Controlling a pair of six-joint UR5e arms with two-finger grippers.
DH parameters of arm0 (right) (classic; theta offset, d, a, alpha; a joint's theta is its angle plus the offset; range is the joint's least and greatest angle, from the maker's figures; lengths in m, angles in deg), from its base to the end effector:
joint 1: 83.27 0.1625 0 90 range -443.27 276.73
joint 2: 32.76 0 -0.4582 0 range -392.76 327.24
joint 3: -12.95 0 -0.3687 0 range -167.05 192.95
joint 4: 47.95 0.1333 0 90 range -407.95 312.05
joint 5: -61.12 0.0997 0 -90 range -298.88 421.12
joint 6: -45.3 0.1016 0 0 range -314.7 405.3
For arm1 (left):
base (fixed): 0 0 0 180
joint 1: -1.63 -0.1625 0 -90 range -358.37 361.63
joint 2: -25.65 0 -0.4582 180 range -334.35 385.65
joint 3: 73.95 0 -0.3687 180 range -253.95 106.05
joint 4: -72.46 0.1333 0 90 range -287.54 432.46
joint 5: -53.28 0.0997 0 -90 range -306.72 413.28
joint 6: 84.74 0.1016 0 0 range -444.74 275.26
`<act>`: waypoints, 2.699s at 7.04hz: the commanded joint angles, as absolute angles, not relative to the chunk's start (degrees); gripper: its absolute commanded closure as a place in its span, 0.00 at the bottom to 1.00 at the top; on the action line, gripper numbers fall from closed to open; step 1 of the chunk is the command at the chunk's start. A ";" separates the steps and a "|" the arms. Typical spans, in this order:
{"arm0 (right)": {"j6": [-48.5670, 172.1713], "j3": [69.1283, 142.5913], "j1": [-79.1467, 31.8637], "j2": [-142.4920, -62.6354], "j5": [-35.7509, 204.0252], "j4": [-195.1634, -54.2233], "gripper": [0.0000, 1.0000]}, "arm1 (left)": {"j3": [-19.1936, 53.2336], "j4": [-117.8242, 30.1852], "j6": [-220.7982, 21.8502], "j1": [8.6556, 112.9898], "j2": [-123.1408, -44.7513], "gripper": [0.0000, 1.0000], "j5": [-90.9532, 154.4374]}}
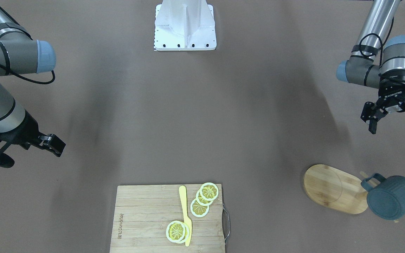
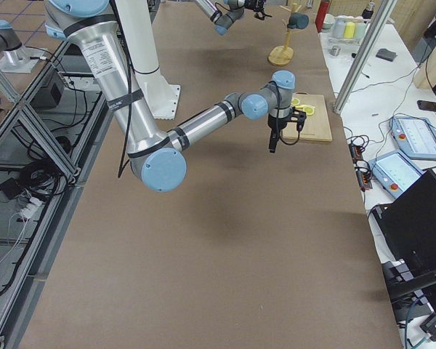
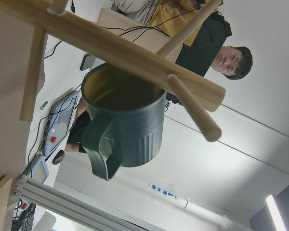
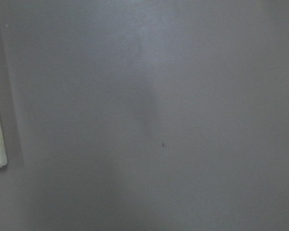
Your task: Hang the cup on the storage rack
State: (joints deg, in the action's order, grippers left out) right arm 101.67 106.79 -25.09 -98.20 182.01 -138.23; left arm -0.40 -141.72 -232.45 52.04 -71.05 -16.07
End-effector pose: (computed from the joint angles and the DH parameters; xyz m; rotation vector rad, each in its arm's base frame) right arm -0.2705 -0.5898 0.4338 -0.0238 -0.7143 0.2779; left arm 0.1642 -0.4639 0.5499 0.1242 2.3363 -1.4602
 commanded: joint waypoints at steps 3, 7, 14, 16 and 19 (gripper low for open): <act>83.58 106.47 -17.03 -108.84 182.14 -138.30 0.00 | 8.58 -141.55 -208.64 52.60 -66.02 0.02 -15.90; 65.65 104.81 -8.33 -117.90 183.90 -138.30 0.00 | 9.99 -136.03 -179.20 60.21 -64.19 0.02 -15.89; 59.80 92.85 -0.31 -121.97 193.30 -121.07 0.00 | 18.96 -89.77 -125.43 76.58 -62.24 0.02 -16.24; 59.80 93.81 3.45 -121.35 196.53 -121.86 0.00 | 18.87 -72.55 -104.38 82.97 -62.85 0.02 -25.15; 59.89 104.58 4.44 -119.87 197.09 -137.70 0.00 | 18.86 -51.97 -101.61 85.12 -66.89 0.02 -42.46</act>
State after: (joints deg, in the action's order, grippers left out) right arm 59.82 99.31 4.38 -121.05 197.35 -130.05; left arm 18.75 -60.13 -102.10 84.71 -65.37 -35.19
